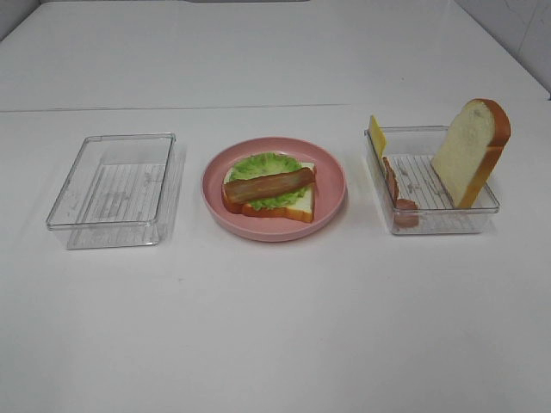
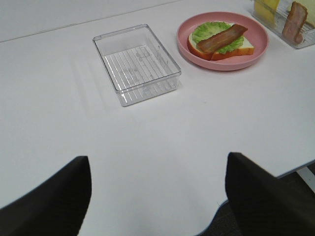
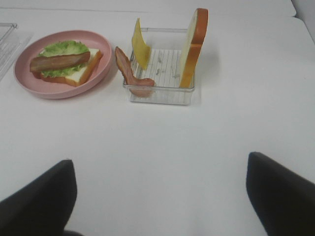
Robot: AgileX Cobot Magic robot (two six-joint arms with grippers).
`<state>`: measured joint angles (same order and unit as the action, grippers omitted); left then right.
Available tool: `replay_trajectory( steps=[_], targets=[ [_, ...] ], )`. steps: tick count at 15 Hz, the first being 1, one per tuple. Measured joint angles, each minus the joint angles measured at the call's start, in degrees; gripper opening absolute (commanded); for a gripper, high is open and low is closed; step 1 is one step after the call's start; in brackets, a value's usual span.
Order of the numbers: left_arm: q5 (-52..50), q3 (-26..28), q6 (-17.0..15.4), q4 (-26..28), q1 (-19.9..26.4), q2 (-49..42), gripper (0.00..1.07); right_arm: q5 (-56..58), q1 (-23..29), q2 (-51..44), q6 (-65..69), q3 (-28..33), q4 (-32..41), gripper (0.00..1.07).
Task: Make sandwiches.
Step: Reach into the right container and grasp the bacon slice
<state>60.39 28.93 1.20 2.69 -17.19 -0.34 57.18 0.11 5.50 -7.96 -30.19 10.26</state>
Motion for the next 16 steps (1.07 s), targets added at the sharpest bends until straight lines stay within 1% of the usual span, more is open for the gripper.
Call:
replay_trajectory(
  steps=[1,3,5,6,8,9,10,13,15,16],
  targets=[
    [-0.06,0.0,0.0,0.0,0.0,0.0,0.73,-4.13,0.0,5.79,0.06,-1.2,0.57,0.87],
    [-0.06,0.0,0.0,0.0,0.0,0.0,0.73,-7.91,0.0,15.24,0.0,-3.67,0.92,0.87],
    [-0.11,0.0,0.06,0.0,0.0,0.0,0.73,-9.17,0.0,26.7,-0.97,-8.08,1.32,0.87],
    [-0.11,0.0,0.06,0.0,0.0,0.0,0.73,-9.17,0.0,29.39,-1.55,-9.22,1.6,0.87],
    [-0.11,0.0,0.06,0.0,0.0,0.0,0.73,-8.77,0.0,42.23,-4.93,-15.7,4.13,0.87],
    [-0.11,0.0,0.06,0.0,0.0,0.0,0.73,-7.73,0.0,51.51,-7.62,-20.34,7.33,0.87],
    [-0.11,-0.11,0.06,0.0,0.0,0.0,0.73,-6.88,0.0,57.93,-8.71,-23.84,9.57,0.87],
    [-0.17,-0.17,0.06,0.06,0.0,0.0,0.73,-4.24,0.52,72.25,-10.08,-33.29,12.38,0.87],
    [-0.17,-0.17,0.06,0.06,0.0,0.0,0.73,-4.41,4.24,79.81,-10.14,-39.25,10.94,0.87],
    [-0.17,-0.17,0.06,0.06,0.0,0.0,0.73,-4.47,5.27,81.65,-10.03,-40.68,10.49,0.87]
  ],
)
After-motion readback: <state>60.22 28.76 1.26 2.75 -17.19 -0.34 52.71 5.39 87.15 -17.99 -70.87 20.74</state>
